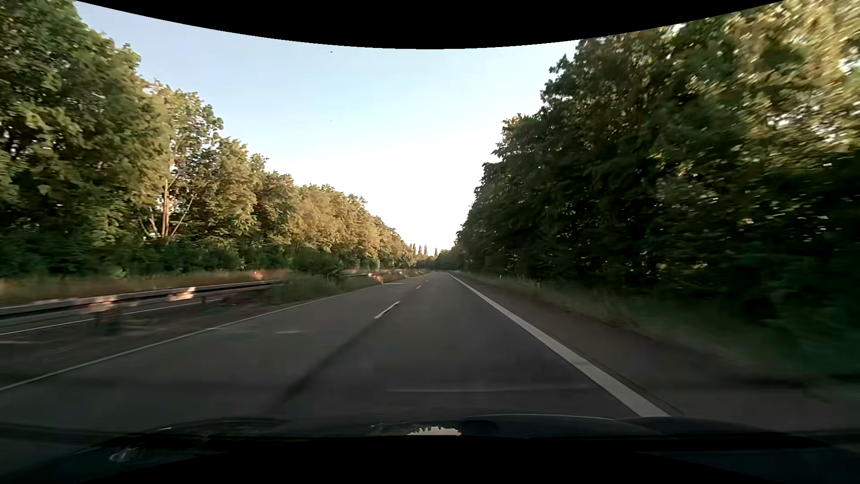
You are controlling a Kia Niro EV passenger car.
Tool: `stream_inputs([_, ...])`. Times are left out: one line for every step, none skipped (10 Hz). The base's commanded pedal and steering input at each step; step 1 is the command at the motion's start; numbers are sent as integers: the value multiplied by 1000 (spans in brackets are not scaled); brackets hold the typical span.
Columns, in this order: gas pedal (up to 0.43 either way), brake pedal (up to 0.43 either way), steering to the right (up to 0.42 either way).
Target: Follow the waypoints while adhering to traffic rules and regulations
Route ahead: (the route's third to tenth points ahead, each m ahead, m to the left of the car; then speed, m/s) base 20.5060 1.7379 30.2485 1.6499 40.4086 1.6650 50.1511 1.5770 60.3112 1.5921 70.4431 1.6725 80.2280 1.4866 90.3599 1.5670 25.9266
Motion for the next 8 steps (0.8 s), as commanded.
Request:
stream_inputs([169, 0, 1])
stream_inputs([169, 0, 1])
stream_inputs([169, 0, 1])
stream_inputs([169, 0, 1])
stream_inputs([169, 0, 1])
stream_inputs([169, 0, 1])
stream_inputs([169, 0, 1])
stream_inputs([169, 0, 1])
